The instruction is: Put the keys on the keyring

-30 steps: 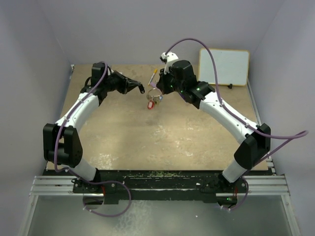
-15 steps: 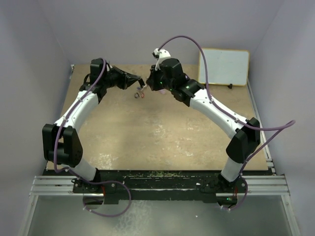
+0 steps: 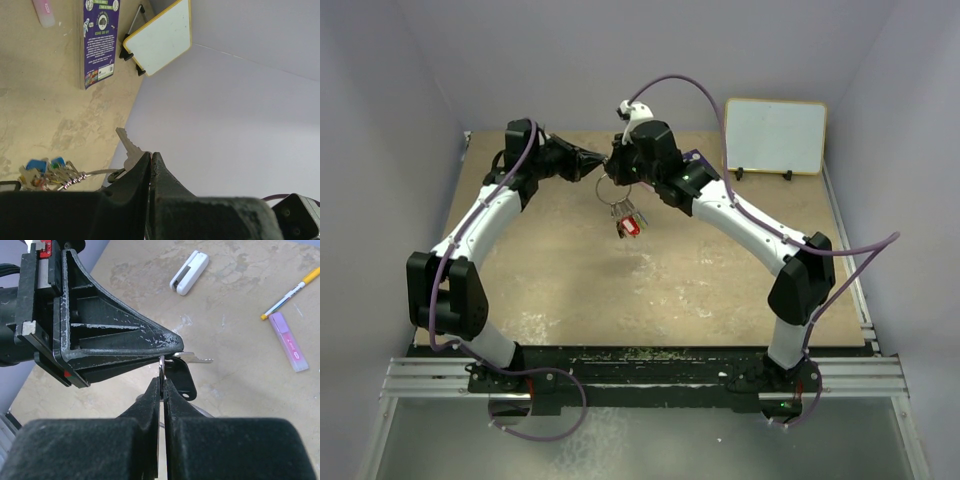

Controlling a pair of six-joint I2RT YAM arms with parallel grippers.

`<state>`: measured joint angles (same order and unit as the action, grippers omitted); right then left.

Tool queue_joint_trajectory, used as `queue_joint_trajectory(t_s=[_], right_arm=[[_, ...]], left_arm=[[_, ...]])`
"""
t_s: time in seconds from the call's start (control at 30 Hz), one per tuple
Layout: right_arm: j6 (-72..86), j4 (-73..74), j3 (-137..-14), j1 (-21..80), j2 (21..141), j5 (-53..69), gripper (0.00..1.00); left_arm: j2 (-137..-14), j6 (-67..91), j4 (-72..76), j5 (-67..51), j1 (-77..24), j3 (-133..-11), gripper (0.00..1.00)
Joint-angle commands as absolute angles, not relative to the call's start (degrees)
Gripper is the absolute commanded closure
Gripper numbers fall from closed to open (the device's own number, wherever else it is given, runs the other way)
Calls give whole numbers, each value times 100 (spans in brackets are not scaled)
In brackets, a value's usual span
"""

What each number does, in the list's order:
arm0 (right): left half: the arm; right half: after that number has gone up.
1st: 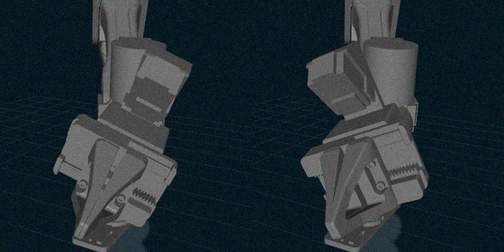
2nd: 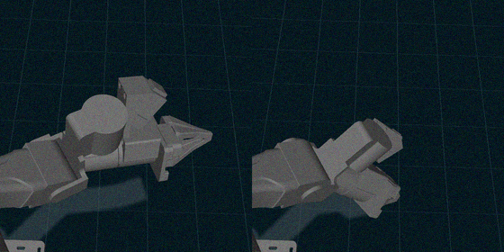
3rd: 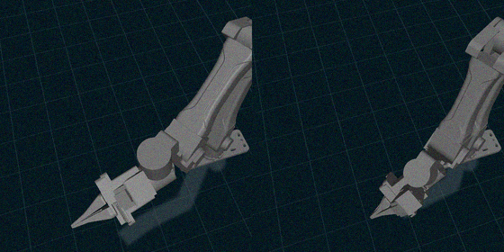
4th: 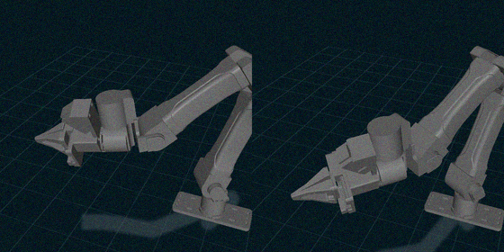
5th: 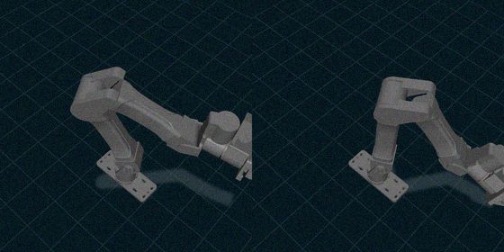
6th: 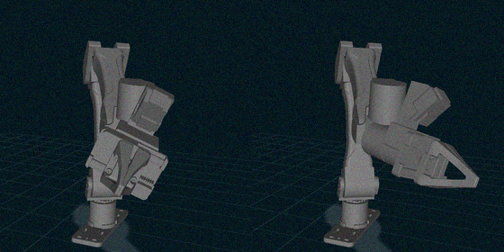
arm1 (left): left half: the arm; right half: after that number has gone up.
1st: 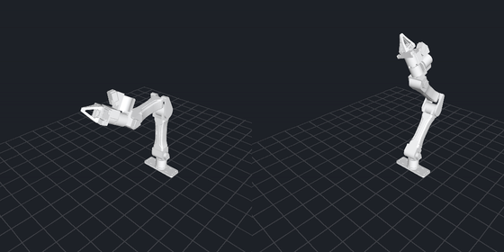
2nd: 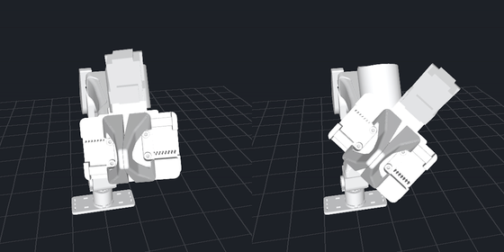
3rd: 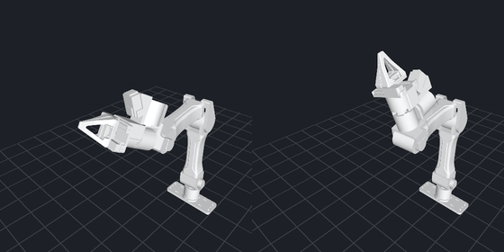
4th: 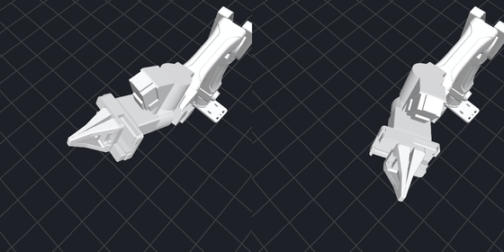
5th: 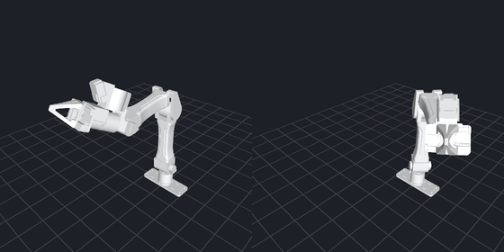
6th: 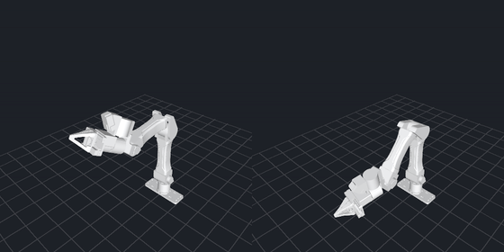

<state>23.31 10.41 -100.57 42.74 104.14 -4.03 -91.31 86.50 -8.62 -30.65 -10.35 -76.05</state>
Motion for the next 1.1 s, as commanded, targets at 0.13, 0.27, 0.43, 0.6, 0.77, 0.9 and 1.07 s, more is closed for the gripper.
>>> queue_joint_trajectory(t_s=[0.13, 0.27, 0.43, 0.6, 0.77, 0.9, 1.07], right_arm=[[2373, 573, -10418, 4314, 10380, -626, 100], [2364, 561, -10361, 4314, 10361, -734, 100], [2382, 486, -10314, 4314, 10316, -786, 100], [2374, 497, -10368, 4307, 10370, -782, 100], [2365, 477, -10382, 4318, 10388, -664, 100], [2285, 431, -10347, 4347, 10347, -561, 100], [2249, 184, -10017, 4358, 10136, -461, 100]], left_arm=[[-9062, 9075, -804, -3028, -1125, -7806, 96], [-9031, 9088, -822, -3044, -1133, -7804, 96], [-9043, 9109, -843, -3061, -1206, -7818, 96], [-9042, 9160, -870, -3076, -1281, -7869, 96], [-9057, 9193, -853, -3057, -1291, -7903, 96], [-9078, 9202, -843, -3075, -1292, -7900, 96], [-9079, 9179, -902, -3118, -1290, -7872, 96]])
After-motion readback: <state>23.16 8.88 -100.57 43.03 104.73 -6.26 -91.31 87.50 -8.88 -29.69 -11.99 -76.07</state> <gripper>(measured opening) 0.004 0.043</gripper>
